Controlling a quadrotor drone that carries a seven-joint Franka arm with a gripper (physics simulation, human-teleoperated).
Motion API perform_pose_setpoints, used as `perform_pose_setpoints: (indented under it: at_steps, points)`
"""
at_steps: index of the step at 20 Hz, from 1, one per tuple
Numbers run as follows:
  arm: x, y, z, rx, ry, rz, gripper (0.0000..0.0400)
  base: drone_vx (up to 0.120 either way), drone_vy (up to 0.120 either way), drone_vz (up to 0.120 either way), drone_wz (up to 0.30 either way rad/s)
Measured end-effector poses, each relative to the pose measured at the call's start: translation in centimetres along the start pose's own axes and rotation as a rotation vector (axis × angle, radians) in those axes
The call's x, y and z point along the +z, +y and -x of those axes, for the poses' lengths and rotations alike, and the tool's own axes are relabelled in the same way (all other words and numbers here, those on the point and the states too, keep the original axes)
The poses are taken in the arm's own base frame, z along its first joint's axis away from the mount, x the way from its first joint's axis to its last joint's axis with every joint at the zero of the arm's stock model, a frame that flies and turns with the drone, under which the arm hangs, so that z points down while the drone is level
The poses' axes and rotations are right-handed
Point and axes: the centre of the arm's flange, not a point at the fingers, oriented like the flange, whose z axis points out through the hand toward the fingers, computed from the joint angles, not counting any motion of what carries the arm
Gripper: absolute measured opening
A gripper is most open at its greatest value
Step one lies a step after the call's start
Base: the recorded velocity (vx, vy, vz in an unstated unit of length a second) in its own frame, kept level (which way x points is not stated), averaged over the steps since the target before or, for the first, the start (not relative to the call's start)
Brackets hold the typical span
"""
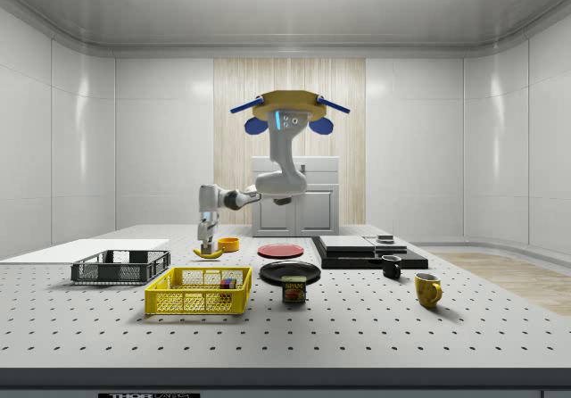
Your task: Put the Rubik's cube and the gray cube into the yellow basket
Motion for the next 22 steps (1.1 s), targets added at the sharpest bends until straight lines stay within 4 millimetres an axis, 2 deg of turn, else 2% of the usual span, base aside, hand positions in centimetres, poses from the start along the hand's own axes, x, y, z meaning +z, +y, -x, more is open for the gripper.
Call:
perform_pose_setpoints:
  at_steps: [14,18,22]
  points:
    - [0.00,0.00,0.00,0.000,0.000,0.000,0.0250,0.000,0.120,-0.017,0.000]
    - [0.00,0.00,0.00,0.000,0.000,0.000,0.0250,0.000,0.120,-0.050,0.000]
    - [0.00,0.00,0.00,0.000,0.000,0.000,0.0250,0.000,0.120,-0.120,0.000]
